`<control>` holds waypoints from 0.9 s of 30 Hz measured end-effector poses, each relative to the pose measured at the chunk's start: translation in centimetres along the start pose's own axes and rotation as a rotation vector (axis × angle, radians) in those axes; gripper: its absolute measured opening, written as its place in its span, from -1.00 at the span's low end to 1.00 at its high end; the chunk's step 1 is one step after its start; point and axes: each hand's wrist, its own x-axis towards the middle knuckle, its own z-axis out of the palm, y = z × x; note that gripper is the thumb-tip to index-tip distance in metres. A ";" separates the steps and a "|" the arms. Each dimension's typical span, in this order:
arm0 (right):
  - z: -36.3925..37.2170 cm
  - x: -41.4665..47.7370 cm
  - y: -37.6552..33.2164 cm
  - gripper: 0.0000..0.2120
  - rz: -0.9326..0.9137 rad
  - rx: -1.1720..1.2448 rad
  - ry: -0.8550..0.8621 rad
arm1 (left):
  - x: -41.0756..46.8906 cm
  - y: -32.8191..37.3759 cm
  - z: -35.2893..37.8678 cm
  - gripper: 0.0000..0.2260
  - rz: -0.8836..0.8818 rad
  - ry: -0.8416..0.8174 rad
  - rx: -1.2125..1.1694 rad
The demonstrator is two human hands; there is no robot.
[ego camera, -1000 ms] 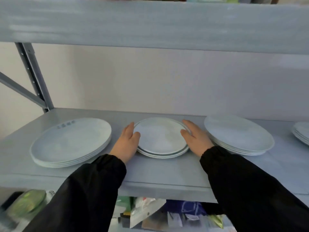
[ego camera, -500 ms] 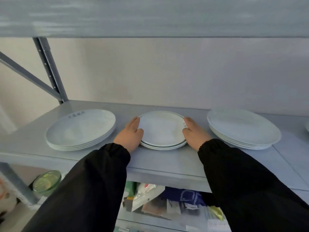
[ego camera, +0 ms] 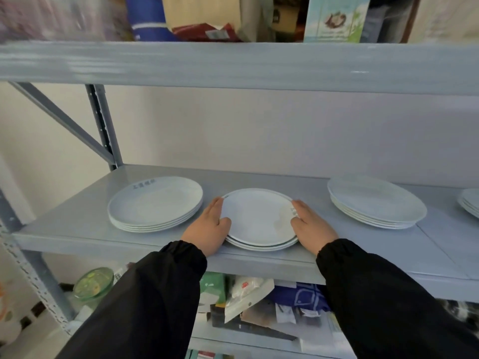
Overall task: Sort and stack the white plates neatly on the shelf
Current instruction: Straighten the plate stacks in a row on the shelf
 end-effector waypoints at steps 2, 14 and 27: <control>0.2 0.0 0.2 -0.46 -0.008 -0.007 0.023 | 0.1 -0.2 0.1 -0.46 -0.010 0.029 -0.008; 0.5 0.2 0.5 -0.45 -0.024 -0.023 0.081 | 0.9 -0.6 0.7 -0.48 0.007 0.091 -0.048; 0.5 -0.7 0.4 -0.45 -0.047 -0.034 0.084 | 0.2 -0.7 0.5 -0.50 0.012 0.095 -0.051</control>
